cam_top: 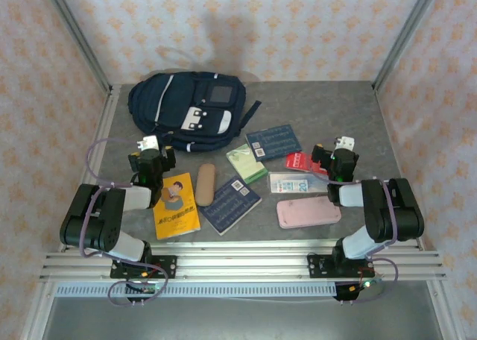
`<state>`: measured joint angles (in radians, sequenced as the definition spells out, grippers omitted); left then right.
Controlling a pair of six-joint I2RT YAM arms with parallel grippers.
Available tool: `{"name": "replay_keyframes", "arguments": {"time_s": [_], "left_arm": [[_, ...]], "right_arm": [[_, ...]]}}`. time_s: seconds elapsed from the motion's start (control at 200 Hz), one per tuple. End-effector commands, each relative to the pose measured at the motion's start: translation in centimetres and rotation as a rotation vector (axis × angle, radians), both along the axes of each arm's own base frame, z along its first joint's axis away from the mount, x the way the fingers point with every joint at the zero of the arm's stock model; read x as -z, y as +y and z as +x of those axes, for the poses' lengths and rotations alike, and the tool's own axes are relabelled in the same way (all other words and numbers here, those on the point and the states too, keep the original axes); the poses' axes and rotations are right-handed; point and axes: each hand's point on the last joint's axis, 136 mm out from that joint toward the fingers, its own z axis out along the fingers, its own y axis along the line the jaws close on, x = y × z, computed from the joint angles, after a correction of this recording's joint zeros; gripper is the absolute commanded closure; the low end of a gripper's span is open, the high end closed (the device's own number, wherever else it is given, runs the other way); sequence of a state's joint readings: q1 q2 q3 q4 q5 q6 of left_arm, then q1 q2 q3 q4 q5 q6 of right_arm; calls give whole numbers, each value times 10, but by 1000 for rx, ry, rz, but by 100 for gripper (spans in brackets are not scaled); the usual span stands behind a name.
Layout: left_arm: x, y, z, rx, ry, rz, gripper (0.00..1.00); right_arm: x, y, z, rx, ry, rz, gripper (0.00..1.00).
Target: Pack the student bag
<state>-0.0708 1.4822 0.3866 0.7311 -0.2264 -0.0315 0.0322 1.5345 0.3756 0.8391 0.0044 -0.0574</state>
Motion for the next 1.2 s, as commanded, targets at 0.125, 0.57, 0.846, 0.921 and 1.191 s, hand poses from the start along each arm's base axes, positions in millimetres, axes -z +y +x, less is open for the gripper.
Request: {"name": "replay_keyframes", "arguments": {"time_s": [0.125,0.57,0.846,0.921,1.191], "left_arm": [[-13,3,9,-25,-46,24,0],[-13,3,8,-24,-46,27,0],[-13,3,9,-25,-46,24,0],[-13,3,9,-23,-45,24,0],[-25,2,7,-17,-47,29,0]], "right_arm": [[-11,-1,6,12,-43,-25,1],[-12,5,5,-20,-52,-33,1],[-12,8,5,-42,-56,-32,1],[-13,9,5,-43,-57,-32,1],[-17,12,3,-67,-76,-29,1]]}}
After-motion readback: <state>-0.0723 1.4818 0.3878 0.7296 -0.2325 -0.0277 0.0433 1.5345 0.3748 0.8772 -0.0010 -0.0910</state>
